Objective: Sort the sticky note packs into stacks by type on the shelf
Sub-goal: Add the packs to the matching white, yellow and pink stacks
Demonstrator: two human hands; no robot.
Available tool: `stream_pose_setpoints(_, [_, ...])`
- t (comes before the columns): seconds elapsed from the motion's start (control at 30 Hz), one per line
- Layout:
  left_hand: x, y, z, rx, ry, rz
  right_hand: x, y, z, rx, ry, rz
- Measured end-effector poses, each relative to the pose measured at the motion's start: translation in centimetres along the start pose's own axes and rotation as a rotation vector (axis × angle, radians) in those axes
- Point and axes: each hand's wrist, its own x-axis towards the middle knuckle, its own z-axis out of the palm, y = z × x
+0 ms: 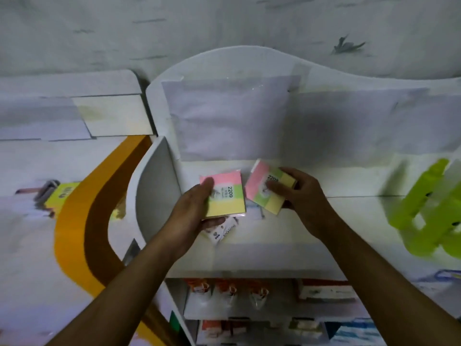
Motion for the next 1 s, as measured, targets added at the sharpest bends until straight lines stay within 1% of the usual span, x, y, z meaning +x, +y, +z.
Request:
stream_pose_setpoints(0.17, [-2.9, 4.0, -3.1, -0.024, 0.069, 0.169, 0.0, -3.6, 4.8, 0.143, -0.045, -0.083])
stream_pose_setpoints(0.33, [-5.7, 7.6, -8.8, 0.011, 0.17, 0.333, 0.2, -6.2, 11.5, 0.164, -0.188, -0.125])
stream_pose_setpoints(0.5, [-8.3, 8.1, -16.9, -0.094, 0.221, 0.305, -0.9, -7.8, 20.2, 0.118, -0.252, -0.158])
stream_pose_setpoints(0.67, [-10.0, 7.0, -26.4, -0.154, 0.155, 0.311, -3.3, -7.9, 29.9, -0.059, -0.365, -0.174])
stream_pose_setpoints(0.73, [-10.5, 6.4, -30.4, -0.121, 0.161, 0.305, -4.3, -7.0, 34.2, -0.112, -0.394, -0.162])
stream_pose_setpoints(0.8, [-10.9, 5.5, -34.6, -0.047, 0.178, 0.29, -5.3, -5.6, 38.5, -0.07, -0.407, -0.104])
stream_pose_setpoints(0.9, [-11.3, 4.0, -40.6, 0.049, 0.188, 0.268, -6.7, -2.7, 44.1, -0.004, -0.398, 0.044])
stream_pose_setpoints(1.0, [-11.4, 2.9, -45.1, 0.025, 0.176, 0.248, -7.6, 0.1, 48.4, -0.001, -0.359, 0.139])
